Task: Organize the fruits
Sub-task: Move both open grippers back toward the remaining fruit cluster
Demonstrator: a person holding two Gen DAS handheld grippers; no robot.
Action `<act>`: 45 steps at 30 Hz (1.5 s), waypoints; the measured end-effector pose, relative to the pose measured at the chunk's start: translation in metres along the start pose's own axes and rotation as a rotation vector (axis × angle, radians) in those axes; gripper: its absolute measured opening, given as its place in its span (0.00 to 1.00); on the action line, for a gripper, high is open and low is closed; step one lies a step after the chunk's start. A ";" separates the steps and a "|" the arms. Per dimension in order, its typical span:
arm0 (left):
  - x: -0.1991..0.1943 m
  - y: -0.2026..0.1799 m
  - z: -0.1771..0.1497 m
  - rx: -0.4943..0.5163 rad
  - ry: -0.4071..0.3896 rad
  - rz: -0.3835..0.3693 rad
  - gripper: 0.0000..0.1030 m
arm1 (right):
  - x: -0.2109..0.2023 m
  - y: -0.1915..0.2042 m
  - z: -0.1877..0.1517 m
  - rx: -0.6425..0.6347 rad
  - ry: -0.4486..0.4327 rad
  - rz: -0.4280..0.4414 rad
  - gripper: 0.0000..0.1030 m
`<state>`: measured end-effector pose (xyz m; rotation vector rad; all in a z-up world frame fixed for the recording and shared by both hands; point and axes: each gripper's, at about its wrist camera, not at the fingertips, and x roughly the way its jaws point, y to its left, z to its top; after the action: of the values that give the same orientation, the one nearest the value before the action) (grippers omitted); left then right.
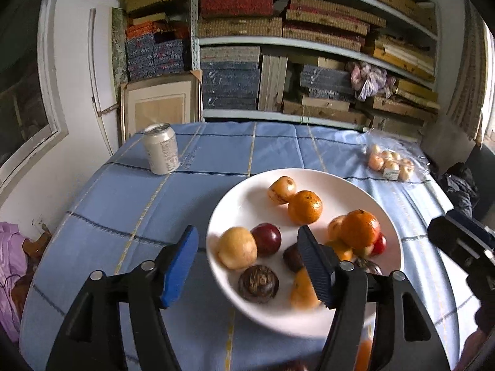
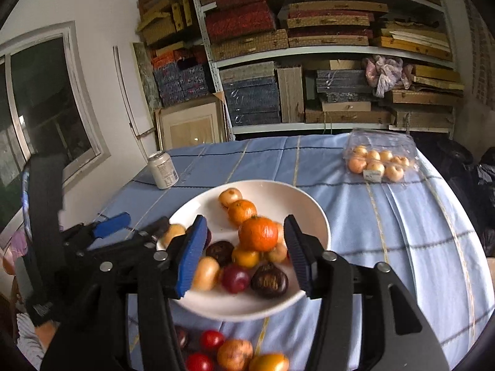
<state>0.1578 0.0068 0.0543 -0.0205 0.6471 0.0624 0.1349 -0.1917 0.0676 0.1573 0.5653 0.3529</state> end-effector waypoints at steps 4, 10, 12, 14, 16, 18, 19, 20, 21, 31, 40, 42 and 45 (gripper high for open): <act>-0.025 0.012 -0.028 -0.011 -0.006 0.012 0.69 | -0.026 -0.017 -0.036 0.076 -0.004 -0.007 0.56; -0.051 0.026 -0.084 -0.029 0.064 0.026 0.72 | -0.047 -0.060 -0.098 0.227 0.076 -0.035 0.65; -0.059 0.026 -0.098 -0.015 0.066 0.036 0.76 | -0.054 -0.070 -0.111 0.278 0.088 -0.035 0.70; -0.065 0.027 -0.109 -0.005 0.073 0.042 0.80 | -0.062 -0.081 -0.119 0.341 0.078 -0.025 0.74; -0.073 0.027 -0.117 -0.001 0.076 0.042 0.82 | -0.072 -0.090 -0.124 0.394 0.053 -0.010 0.76; -0.078 0.028 -0.124 -0.002 0.075 0.044 0.84 | -0.077 -0.096 -0.125 0.421 0.040 -0.005 0.77; -0.079 0.027 -0.127 0.003 0.079 0.048 0.87 | -0.079 -0.097 -0.126 0.426 0.040 -0.001 0.77; -0.079 0.025 -0.130 0.009 0.085 0.049 0.88 | -0.081 -0.097 -0.130 0.427 0.044 0.009 0.77; -0.079 0.022 -0.133 0.022 0.096 0.049 0.88 | -0.082 -0.094 -0.130 0.422 0.048 0.014 0.77; -0.069 0.007 -0.129 0.075 0.135 0.008 0.88 | -0.087 -0.070 -0.133 0.320 0.052 0.010 0.87; -0.035 -0.005 -0.108 0.086 0.179 -0.027 0.88 | -0.077 -0.079 -0.135 0.377 0.093 0.031 0.87; -0.032 -0.010 -0.105 0.097 0.176 -0.054 0.88 | -0.074 -0.077 -0.135 0.366 0.107 0.030 0.87; -0.023 -0.017 -0.104 0.123 0.172 -0.038 0.88 | -0.071 -0.074 -0.135 0.358 0.116 0.031 0.87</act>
<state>0.0783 -0.0155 -0.0147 0.0813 0.8211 -0.0162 0.0259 -0.2805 -0.0272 0.4930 0.7389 0.2902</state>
